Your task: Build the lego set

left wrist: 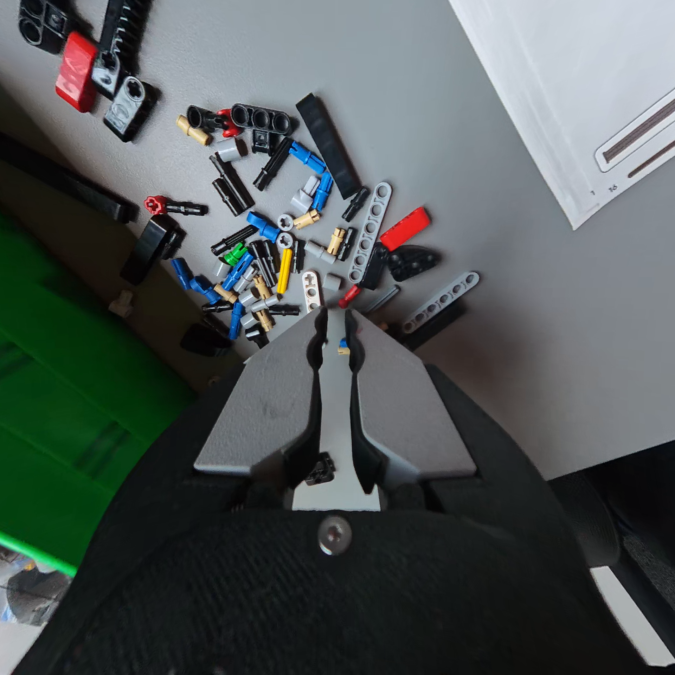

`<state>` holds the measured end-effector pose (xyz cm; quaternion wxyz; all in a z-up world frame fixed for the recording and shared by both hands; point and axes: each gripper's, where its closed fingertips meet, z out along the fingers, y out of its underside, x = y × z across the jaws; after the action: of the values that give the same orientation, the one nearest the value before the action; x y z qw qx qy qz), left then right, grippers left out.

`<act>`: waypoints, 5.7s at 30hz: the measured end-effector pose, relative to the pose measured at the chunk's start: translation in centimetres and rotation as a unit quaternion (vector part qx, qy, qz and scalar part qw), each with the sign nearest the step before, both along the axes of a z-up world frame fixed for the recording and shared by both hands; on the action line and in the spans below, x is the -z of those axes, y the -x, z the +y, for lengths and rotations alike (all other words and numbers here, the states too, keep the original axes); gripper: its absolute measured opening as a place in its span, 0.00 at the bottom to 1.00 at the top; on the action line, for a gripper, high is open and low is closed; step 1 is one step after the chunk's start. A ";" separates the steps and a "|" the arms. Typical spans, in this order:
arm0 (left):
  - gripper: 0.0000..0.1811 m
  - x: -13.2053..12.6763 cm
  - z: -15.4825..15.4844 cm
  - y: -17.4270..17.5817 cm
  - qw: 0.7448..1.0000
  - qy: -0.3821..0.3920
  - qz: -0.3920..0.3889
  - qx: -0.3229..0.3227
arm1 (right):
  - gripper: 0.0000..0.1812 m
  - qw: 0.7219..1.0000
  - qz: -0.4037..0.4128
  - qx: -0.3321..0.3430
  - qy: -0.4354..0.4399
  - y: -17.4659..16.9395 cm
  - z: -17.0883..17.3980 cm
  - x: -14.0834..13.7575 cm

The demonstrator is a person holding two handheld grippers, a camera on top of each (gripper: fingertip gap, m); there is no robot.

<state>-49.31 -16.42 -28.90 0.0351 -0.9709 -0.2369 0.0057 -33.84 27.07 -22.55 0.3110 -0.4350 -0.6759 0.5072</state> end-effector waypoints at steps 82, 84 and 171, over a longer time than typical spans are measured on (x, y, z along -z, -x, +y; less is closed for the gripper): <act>0.06 -0.1 15.7 -12.9 0.965 -0.088 0.004 0.247 | 0.23 1.000 -0.003 -0.011 0.008 -0.1 -0.3 0.0; 0.06 -0.6 15.8 -12.7 0.964 -0.094 0.011 0.250 | 0.23 1.000 -0.003 -0.010 0.008 -0.1 -0.3 0.1; 0.02 -7.1 12.1 4.3 0.897 -0.360 0.256 0.026 | 0.26 0.997 -0.035 -0.016 0.072 0.5 0.5 0.4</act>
<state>-53.60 -4.35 -21.82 0.4420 -0.8627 -0.1802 0.1670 -34.30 27.56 -22.91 0.2467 -0.4631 -0.6550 0.5437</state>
